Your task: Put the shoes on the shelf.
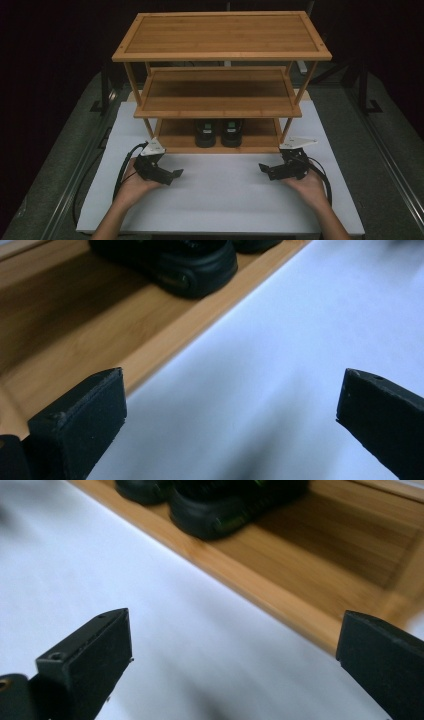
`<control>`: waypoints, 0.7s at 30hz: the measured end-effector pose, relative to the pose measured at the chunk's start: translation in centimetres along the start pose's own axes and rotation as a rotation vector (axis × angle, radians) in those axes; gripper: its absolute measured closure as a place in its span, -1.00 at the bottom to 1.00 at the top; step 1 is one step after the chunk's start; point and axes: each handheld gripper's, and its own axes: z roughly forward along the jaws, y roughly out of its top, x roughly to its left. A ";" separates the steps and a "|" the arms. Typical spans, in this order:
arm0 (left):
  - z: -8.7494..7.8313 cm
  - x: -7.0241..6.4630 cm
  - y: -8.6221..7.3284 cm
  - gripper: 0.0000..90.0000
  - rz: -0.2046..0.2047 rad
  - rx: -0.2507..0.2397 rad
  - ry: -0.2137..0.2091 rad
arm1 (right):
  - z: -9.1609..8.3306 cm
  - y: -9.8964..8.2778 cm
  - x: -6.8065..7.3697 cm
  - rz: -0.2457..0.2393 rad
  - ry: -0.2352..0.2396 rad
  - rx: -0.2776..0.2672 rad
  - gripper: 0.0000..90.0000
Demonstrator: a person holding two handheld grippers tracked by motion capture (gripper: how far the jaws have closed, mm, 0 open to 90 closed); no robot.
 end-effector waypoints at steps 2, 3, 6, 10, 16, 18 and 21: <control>-0.6 0.0 -0.6 -1.00 -0.005 0.003 0.007 | -0.7 -0.9 -0.1 0.009 -0.009 -0.014 -0.98; -0.9 0.0 -0.9 -1.00 -0.005 0.005 0.011 | -0.9 -1.2 -0.2 0.015 -0.004 0.000 -0.98; -1.8 0.0 -2.0 -1.00 -0.009 0.012 0.031 | -1.9 -2.5 -0.5 0.025 -0.014 -0.015 -0.98; -3.1 0.0 -3.6 -1.00 -0.014 0.036 0.054 | -3.1 -4.2 -0.8 0.031 -0.021 -0.036 -0.98; -4.1 -0.3 -5.9 -1.00 -0.023 0.081 0.078 | -4.8 -6.5 -1.0 0.036 -0.050 -0.018 -0.98; -4.3 -0.3 -6.5 -1.00 -0.027 0.084 0.084 | -5.1 -7.1 -1.0 0.044 -0.056 -0.008 -0.98; -4.3 -0.5 -7.3 -1.00 -0.034 0.097 0.080 | -5.5 -8.2 -1.0 0.037 -0.079 0.032 -0.98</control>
